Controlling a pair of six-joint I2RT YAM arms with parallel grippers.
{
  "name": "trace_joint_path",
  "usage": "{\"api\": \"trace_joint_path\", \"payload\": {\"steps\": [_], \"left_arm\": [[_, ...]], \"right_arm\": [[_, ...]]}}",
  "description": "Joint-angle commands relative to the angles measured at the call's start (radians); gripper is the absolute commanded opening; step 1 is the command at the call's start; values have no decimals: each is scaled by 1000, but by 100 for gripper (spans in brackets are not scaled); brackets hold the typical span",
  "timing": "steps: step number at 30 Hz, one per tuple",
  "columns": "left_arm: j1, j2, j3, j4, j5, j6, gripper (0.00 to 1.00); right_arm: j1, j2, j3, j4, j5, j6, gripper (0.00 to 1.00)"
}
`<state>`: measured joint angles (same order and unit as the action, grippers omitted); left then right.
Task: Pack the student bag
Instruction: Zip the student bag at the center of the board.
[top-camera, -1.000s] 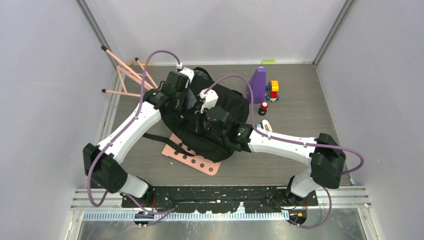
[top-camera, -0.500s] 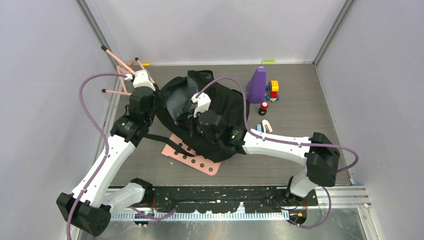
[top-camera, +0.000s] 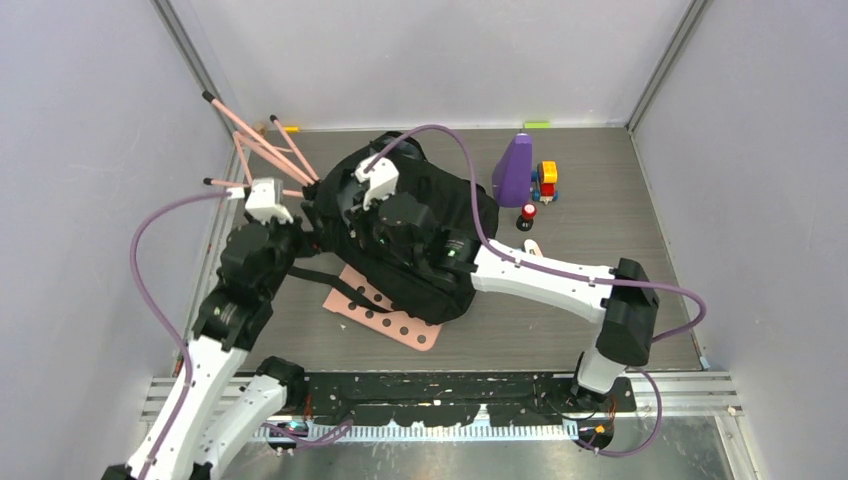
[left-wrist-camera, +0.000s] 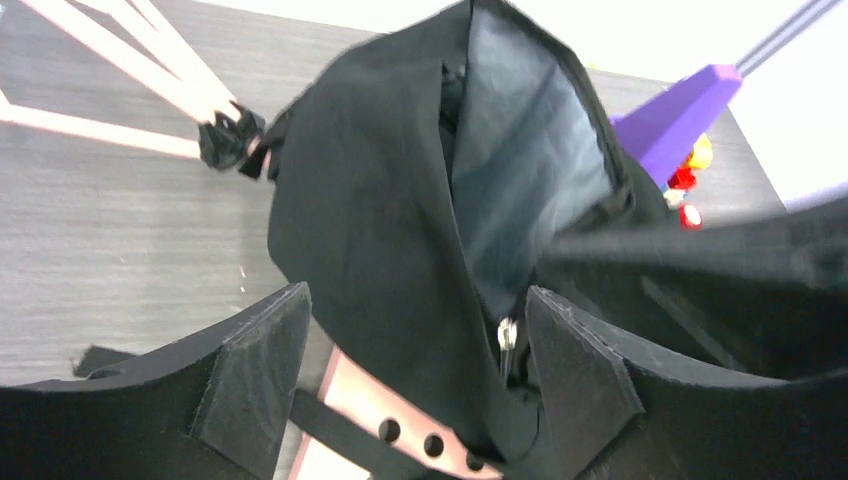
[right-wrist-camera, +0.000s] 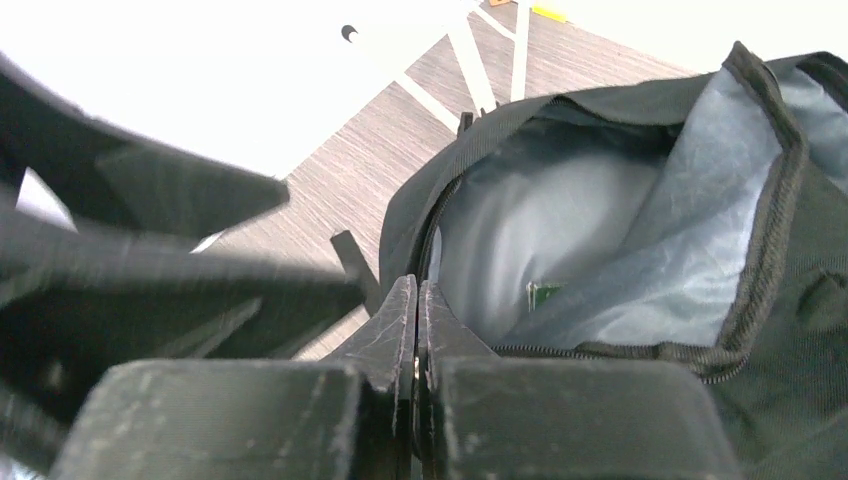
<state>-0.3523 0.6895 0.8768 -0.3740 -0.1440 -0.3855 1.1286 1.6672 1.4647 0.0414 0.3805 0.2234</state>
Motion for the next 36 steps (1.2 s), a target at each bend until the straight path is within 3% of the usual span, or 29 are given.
{"api": "trace_joint_path", "payload": {"steps": [1,6,13,22,24,36], "left_arm": [[3,-143,-149,100,95,-40,78],[3,-176,-256,172,200,-97,77],[3,-90,-308,292,245,-126,78],[3,-56,-343,294,282,-113,6],[3,-78,-347,261,271,-128,2],[3,-205,-369,19,253,-204,0]], "right_arm": [[-17,47,133,22,-12,-90,1],[-21,94,221,-17,-38,-103,1],[-21,122,268,-29,-41,-97,1],[-70,190,364,-31,-30,-129,1],[-83,214,401,-29,-18,-148,1],[-209,380,643,-34,75,-218,1]]}}
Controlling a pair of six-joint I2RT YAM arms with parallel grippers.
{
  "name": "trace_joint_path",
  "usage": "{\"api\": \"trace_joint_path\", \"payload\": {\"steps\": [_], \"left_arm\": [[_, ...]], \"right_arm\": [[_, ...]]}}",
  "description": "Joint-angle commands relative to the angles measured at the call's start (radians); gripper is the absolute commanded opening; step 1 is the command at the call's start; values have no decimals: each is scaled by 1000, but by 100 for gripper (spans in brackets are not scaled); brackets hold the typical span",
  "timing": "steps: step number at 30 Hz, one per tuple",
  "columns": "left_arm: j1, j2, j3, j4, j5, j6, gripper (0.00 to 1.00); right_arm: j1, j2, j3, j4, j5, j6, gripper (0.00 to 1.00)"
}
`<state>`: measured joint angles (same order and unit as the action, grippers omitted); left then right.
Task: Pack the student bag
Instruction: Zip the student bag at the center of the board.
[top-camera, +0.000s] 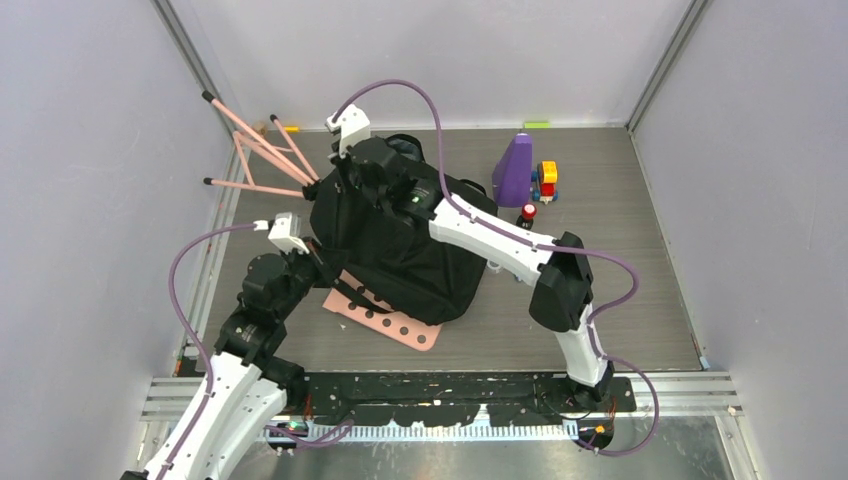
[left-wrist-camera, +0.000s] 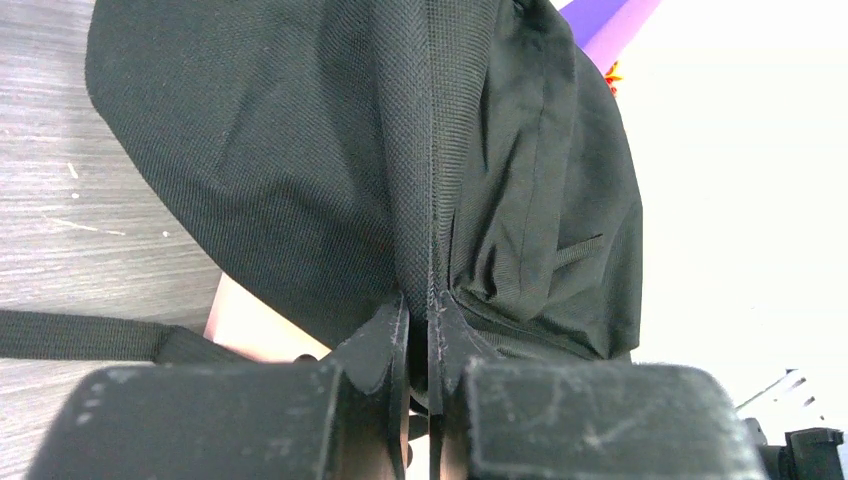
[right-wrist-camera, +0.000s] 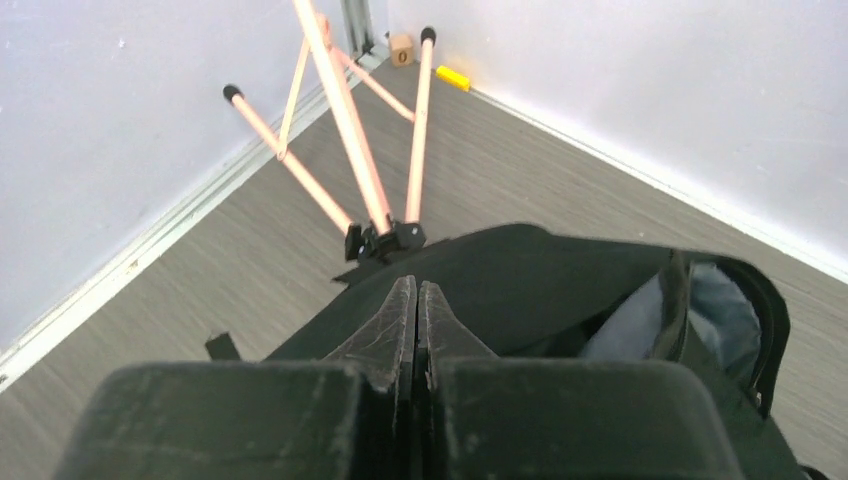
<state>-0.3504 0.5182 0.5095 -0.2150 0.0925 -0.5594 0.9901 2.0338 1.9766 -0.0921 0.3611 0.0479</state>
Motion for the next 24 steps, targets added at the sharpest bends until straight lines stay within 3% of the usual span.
{"api": "trace_joint_path", "payload": {"steps": [1,9,10,13,16,20,24], "left_arm": [[1,-36,-2,-152,16,-39,0],[1,-14,43,-247,2,-85,2],[1,-3,64,-260,0,-76,8],[1,58,178,-302,-15,-27,40],[1,162,333,-341,-50,45,61],[2,325,530,-332,-56,149,73],[8,499,661,-292,-55,239,77]], "right_arm": [[-85,21,144,99,98,-42,1],[-153,45,209,46,127,-68,1],[-157,40,203,42,126,-70,1],[-157,-17,131,37,99,-56,1],[-152,-66,72,30,51,-20,1],[-141,-115,18,17,11,3,1],[-134,-139,-6,5,-12,23,1]]}}
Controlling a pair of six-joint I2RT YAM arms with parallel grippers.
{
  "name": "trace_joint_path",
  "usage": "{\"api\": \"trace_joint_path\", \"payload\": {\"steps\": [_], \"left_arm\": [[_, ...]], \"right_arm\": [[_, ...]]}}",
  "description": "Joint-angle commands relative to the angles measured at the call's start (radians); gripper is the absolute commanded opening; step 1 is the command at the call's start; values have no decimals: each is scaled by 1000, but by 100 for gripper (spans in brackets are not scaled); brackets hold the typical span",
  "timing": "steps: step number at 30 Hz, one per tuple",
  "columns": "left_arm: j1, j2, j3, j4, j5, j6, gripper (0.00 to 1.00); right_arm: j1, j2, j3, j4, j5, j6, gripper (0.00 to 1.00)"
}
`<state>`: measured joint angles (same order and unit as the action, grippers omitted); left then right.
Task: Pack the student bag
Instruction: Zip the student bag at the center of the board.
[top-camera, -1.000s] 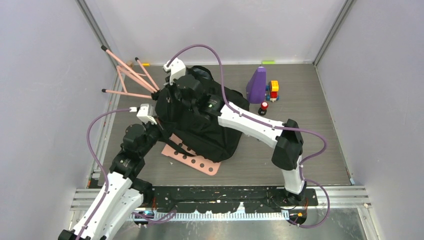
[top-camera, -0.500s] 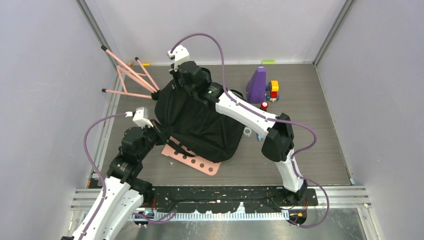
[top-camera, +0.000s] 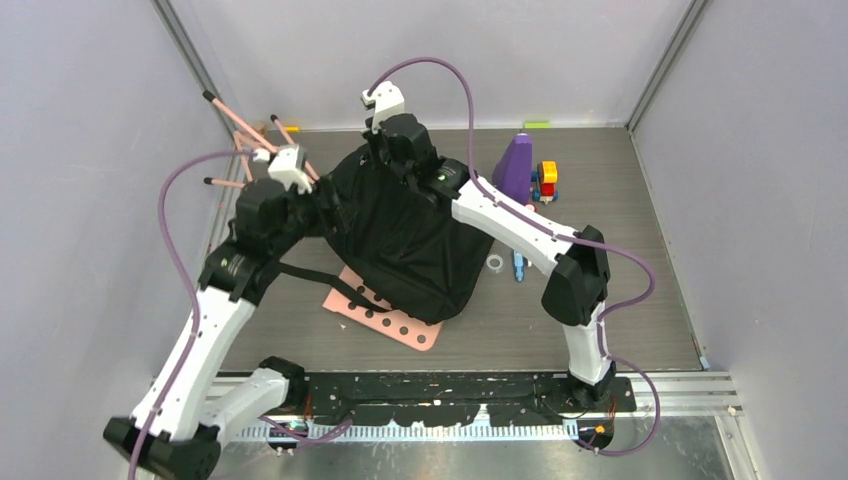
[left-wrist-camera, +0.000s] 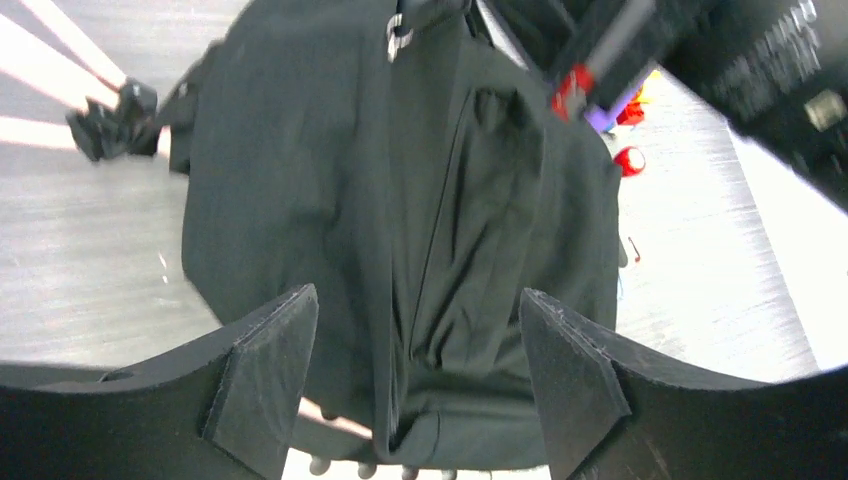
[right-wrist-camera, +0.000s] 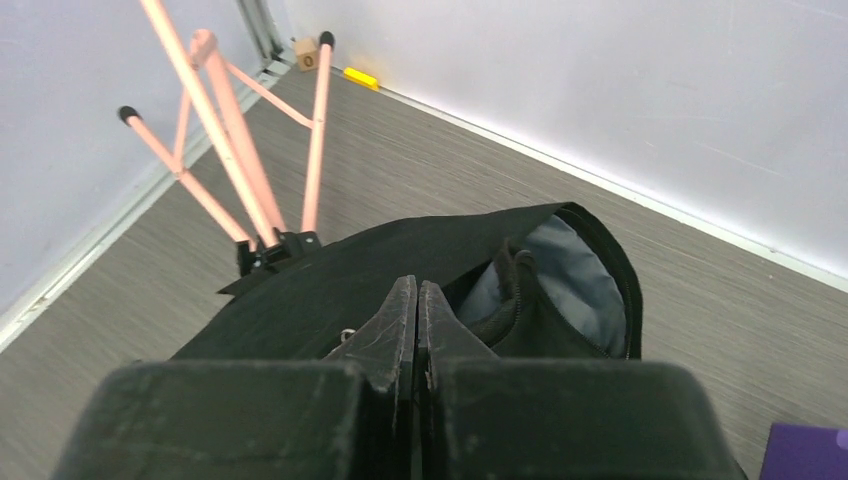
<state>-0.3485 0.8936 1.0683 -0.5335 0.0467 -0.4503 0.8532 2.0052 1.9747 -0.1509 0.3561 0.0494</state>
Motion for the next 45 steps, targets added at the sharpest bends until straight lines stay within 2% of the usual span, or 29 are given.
{"api": "trace_joint_path", "payload": {"steps": [1,6,11,13,14,15,16,17,23,27,37,42,43,45], "left_arm": [[13,160,129,30,-5,148,76],[60,301,208,50,37,188,68],[91,371,234,102,84,189,51],[92,384,221,141,141,205,40],[92,388,218,147,156,215,32],[93,391,219,141,147,227,12],[94,388,223,125,125,232,2],[95,378,225,107,88,232,0],[102,227,125,59,-107,220,0],[117,163,71,11,-169,192,0],[187,169,35,-23,-220,172,0],[206,194,53,-4,-170,180,0],[207,201,65,8,-127,193,3],[207,220,95,43,-15,222,24]], "right_arm": [[3,-117,-10,63,-10,24,1],[7,-141,-33,60,-23,27,1],[7,-149,-41,60,-25,26,1],[7,-147,-43,60,-15,23,1],[7,-146,-43,62,-10,21,1],[7,-144,-42,61,10,21,1],[7,-140,-35,57,25,18,1],[7,-137,-28,49,66,14,1],[-36,-93,36,18,192,-20,0],[-75,-64,72,0,237,-41,1],[-158,-93,-9,11,315,-24,1],[-187,-123,-69,24,297,5,1],[-193,-124,-83,24,275,9,1],[-196,-132,-117,38,234,24,1]]}}
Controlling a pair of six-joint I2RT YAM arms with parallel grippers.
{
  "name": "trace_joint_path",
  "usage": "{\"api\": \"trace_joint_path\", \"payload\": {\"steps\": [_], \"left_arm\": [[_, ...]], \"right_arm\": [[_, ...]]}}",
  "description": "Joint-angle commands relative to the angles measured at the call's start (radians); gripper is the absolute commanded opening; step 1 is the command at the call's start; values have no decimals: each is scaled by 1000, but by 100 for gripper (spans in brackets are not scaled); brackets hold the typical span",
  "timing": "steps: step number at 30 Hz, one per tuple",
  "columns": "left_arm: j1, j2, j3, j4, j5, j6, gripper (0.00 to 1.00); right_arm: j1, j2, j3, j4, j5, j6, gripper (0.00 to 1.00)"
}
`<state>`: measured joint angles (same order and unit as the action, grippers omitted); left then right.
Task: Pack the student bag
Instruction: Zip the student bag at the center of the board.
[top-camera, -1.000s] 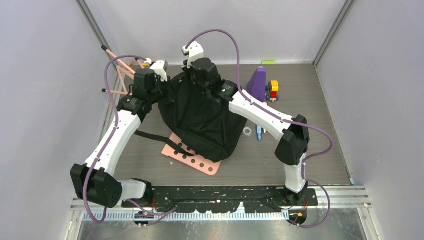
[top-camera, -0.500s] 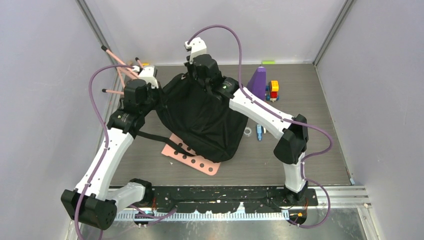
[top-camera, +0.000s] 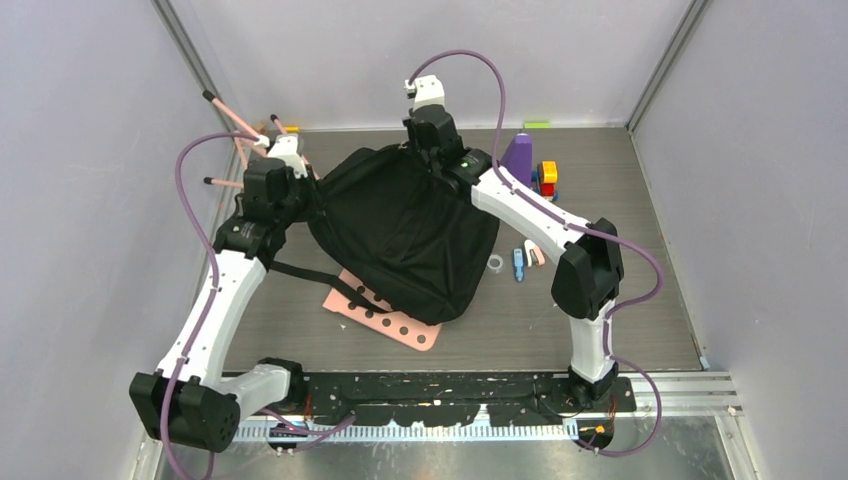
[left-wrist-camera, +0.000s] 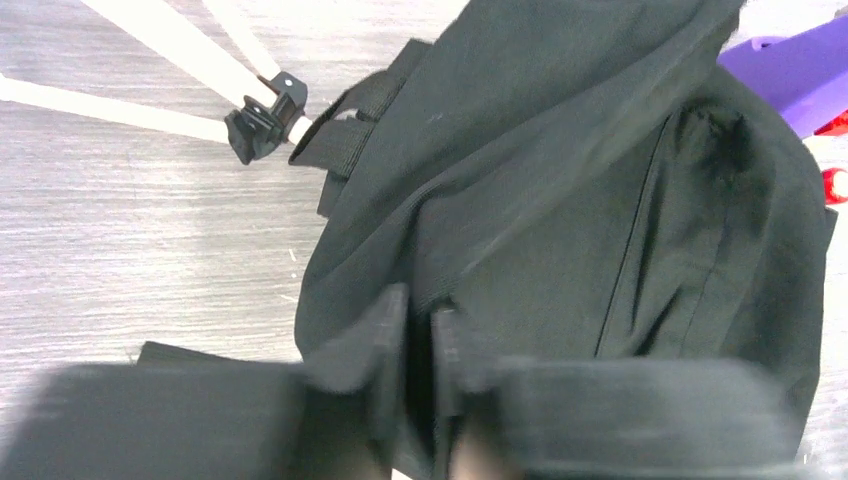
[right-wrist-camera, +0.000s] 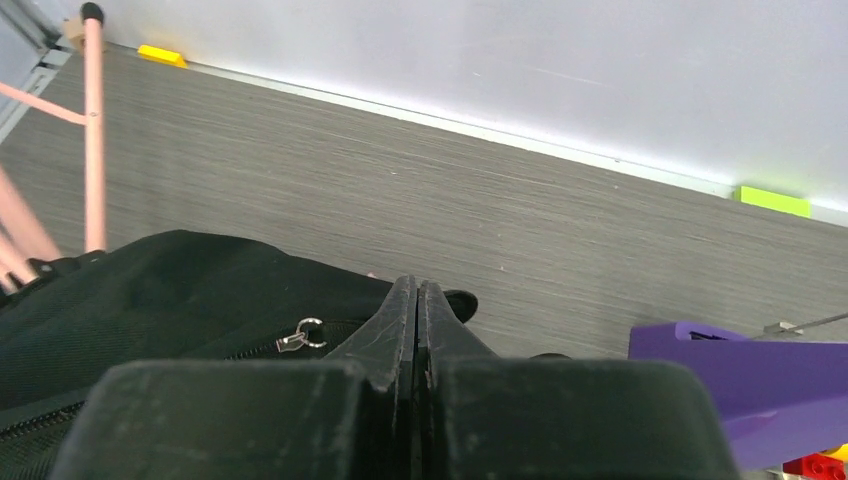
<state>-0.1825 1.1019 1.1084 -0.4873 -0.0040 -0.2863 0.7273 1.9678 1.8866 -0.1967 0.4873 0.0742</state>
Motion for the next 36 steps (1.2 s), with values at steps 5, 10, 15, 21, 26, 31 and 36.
{"api": "trace_joint_path", "payload": {"steps": [5,10,15,21,26,31,36], "left_arm": [[40,147,211,77,256,101,68],[33,355,427,70,407,140,78],[-34,504,562,24,471,253,83],[-114,631,638,-30,380,322,66],[-126,630,613,3,304,317,7],[-124,546,534,93,47,301,0],[-61,493,525,88,-18,228,0]], "right_arm": [[-70,-128,-94,110,-21,68,1],[-68,-148,-124,117,-99,95,1],[-68,-156,-139,117,-110,94,1],[-68,-154,-135,116,-122,91,0],[-67,-152,-142,122,-112,87,0],[-74,-127,-132,75,-15,97,1],[-105,-111,-152,51,72,110,1]]}}
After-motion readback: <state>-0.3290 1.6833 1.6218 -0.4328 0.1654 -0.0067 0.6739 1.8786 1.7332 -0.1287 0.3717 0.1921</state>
